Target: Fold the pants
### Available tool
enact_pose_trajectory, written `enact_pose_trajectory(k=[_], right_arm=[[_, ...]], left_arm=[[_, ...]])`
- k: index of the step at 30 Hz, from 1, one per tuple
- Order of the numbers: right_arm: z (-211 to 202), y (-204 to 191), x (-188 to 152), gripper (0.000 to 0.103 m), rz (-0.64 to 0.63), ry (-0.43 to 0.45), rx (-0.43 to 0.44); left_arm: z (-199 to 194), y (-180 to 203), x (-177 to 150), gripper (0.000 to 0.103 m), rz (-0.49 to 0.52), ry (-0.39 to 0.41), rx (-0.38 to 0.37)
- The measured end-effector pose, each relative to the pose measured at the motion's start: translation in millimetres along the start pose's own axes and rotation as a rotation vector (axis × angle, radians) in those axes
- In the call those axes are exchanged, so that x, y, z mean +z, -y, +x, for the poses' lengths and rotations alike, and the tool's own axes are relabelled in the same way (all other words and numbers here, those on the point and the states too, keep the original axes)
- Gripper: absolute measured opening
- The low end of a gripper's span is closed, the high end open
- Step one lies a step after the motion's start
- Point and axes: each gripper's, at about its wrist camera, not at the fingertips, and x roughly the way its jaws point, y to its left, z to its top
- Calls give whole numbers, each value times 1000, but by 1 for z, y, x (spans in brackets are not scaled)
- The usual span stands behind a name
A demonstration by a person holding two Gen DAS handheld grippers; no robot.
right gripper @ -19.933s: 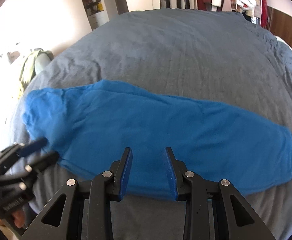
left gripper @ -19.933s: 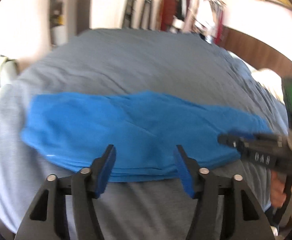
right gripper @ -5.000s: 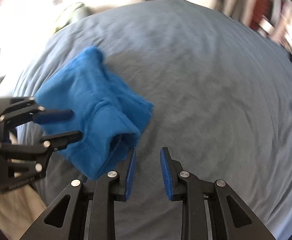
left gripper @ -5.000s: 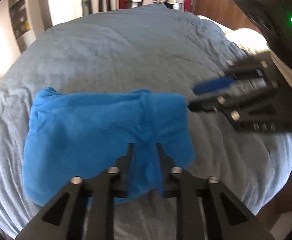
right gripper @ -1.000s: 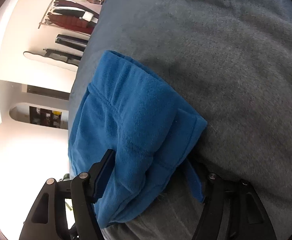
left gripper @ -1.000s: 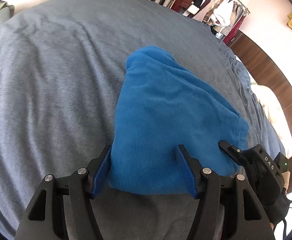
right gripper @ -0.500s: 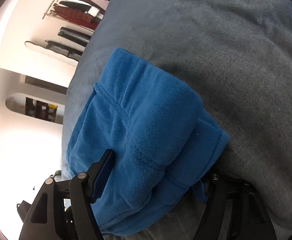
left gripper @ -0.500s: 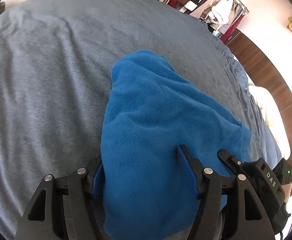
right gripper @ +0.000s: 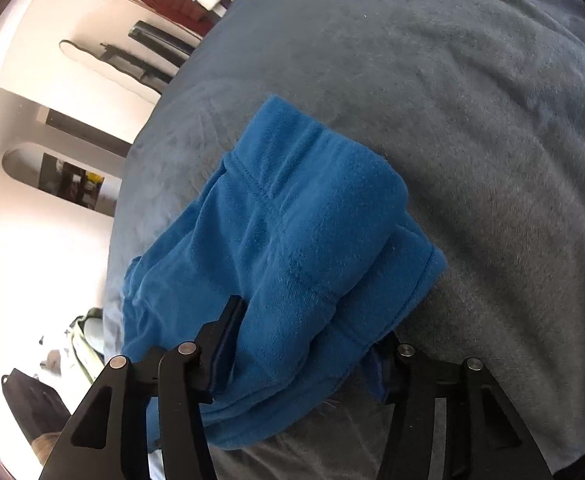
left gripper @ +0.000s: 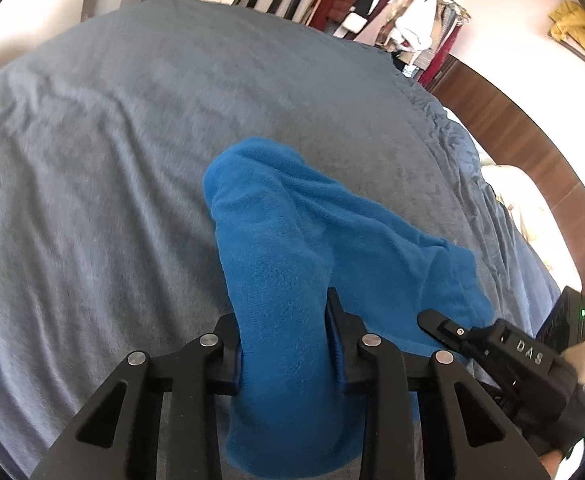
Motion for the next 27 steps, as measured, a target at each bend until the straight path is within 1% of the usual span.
enact_pose_trajectory(k=[2,4,10,12,15,19,27], right_arm=[[-3,-2,8,52,16,-23,14],[-5,-4,15,50,18,-32,20],[-11,-5,27,47,44,-61,26],[-16,-8,28,46,24,-49,28],[-28,-17,24,46,-43,-11,20],[-34,-37,17,45,-116,12,13],[-11,-84,-5,44,-186,0,59]], left_arm=[[-5,9,6,31,28,20,6],[-6,15,13,31,42,24,8],[-12,25,23,30,58,35,3],[-16,24,23,30,53,43,-9],[-22,15,24,30,22,50,-22],[-33,1,24,30,12,67,-10],[-62,-45,33,30,34,137,53]])
